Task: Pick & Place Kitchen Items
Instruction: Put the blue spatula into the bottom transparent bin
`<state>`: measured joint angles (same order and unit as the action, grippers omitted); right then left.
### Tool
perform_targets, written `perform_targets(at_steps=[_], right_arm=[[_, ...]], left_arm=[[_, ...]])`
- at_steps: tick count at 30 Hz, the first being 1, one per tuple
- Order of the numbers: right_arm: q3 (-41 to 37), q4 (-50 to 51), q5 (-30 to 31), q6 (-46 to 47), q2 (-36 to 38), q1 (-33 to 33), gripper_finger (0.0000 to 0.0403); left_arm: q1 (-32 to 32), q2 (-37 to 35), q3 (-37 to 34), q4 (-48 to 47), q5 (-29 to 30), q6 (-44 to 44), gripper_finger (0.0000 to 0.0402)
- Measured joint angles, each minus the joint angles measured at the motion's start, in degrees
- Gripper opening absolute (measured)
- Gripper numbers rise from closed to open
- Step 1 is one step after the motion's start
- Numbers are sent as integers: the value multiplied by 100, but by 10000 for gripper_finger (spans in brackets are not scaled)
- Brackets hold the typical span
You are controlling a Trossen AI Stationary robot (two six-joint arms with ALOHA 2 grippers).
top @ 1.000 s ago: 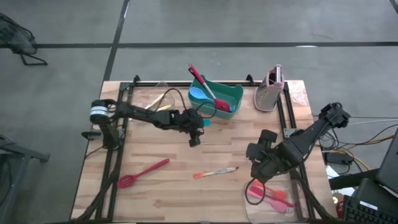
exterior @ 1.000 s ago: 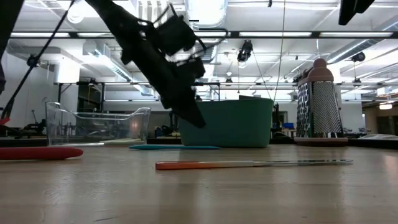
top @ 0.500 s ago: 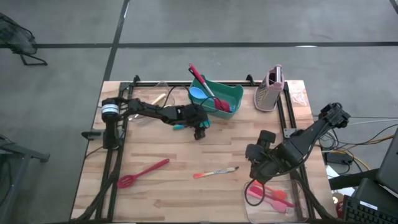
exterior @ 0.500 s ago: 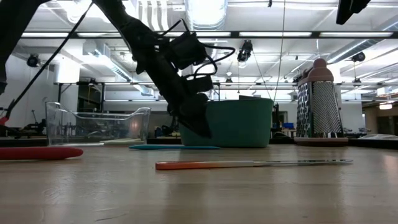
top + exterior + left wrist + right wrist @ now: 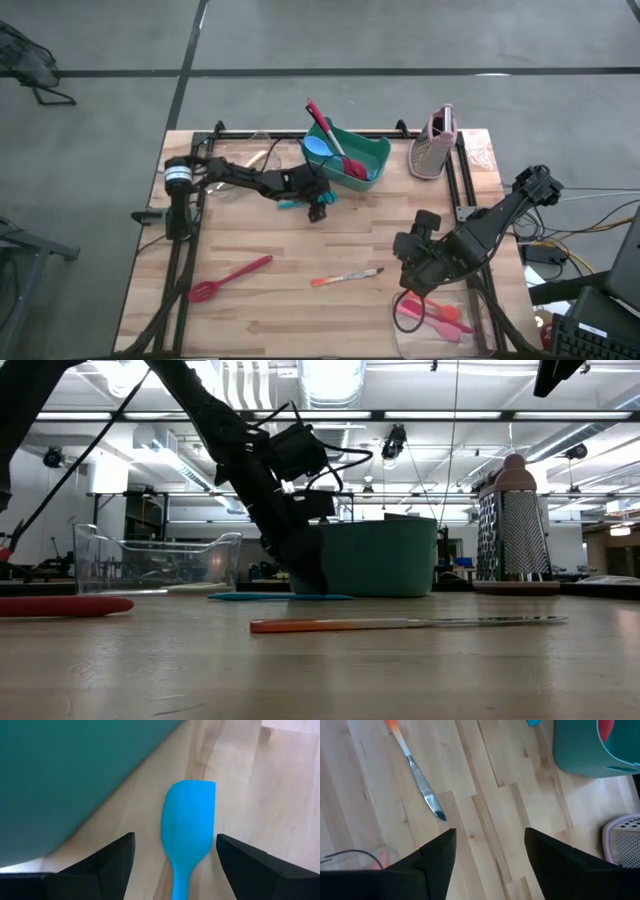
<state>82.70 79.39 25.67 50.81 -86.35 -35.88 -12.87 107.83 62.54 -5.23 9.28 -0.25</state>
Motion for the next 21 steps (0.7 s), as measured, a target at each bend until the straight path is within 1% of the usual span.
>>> perform_targets(at_steps=[1,2,4,6,9,15,16,19,20,21], right_arm=[[0,-10,0,-2,0,0,236],[-2,-12,0,-2,0,0,240],[-13,-17,0,-2,0,2,246],[-35,-32,0,-2,0,2,253],[-78,-46,0,-3,0,1,262],[-236,-96,2,-25,0,1,273],[-268,-93,1,-23,0,1,274],[-335,-97,0,-22,-2,2,276],[-344,-105,-3,-22,-2,0,276],[-346,-115,-5,-23,-2,0,274]], left_arm=[[35,0,0,23,152,-8,282],[75,0,2,20,170,-1,282],[175,-9,2,8,8,35,282],[329,-21,-2,5,45,103,282],[487,-31,-73,26,348,228,282],[302,-31,-172,243,519,26,282],[230,-31,-197,208,341,-108,282],[-26,-32,-303,214,-953,-490,275],[-88,-44,-350,252,-1160,-580,270],[-108,-53,-421,277,-1165,-639,265]])
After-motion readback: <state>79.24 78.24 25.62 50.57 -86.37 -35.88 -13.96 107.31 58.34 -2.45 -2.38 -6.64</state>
